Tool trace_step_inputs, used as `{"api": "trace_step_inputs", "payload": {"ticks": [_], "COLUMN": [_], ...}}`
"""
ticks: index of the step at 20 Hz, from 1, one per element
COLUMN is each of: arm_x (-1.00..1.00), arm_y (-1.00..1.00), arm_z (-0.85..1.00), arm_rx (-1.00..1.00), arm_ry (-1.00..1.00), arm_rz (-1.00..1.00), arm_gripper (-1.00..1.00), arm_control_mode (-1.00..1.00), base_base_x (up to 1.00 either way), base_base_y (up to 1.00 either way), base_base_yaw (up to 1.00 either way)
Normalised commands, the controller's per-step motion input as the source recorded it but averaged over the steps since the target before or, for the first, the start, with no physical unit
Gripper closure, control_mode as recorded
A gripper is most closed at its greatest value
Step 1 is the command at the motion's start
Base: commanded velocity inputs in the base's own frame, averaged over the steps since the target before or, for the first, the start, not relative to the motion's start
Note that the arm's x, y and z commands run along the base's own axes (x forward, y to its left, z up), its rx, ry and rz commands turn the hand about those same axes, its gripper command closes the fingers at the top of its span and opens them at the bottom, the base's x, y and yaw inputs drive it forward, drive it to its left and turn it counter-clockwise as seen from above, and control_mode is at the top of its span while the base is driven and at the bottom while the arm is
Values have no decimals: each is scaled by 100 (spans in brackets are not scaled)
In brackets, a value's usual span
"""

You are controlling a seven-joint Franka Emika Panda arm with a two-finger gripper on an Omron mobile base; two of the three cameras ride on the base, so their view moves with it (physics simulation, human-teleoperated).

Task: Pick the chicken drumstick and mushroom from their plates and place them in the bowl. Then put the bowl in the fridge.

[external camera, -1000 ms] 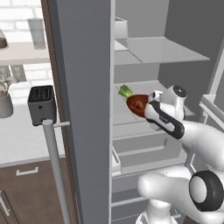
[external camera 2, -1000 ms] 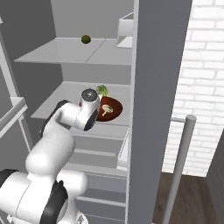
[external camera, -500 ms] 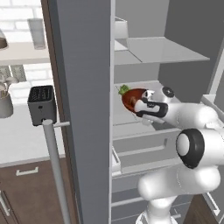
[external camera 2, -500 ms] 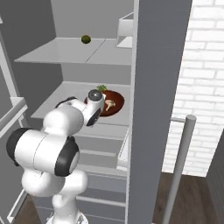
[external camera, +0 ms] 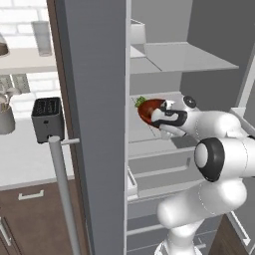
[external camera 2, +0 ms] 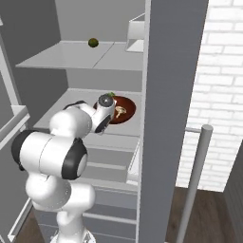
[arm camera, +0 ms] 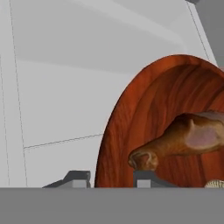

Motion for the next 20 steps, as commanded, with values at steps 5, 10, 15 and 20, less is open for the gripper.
{"api": "trace_step_inputs", "payload": {"ticks": [5,10,15,20], "arm_x": [-9,-60,-97,-83], "arm_y": [0,4,0,0], "arm_z": [30,48,45,53], "arm_rx": [0,0,4,12], "arm_ry": [-1,0,-1,-2], "arm_rz": [-6,-19,-29,-32], "arm_gripper": [-100,-100,-100,-100], "arm_control_mode": [-100,-100,-100,-100], "base_base_x": [0,0,0,0], "base_base_y": [0,0,0,0], "base_base_yaw": [0,0,0,0]}}
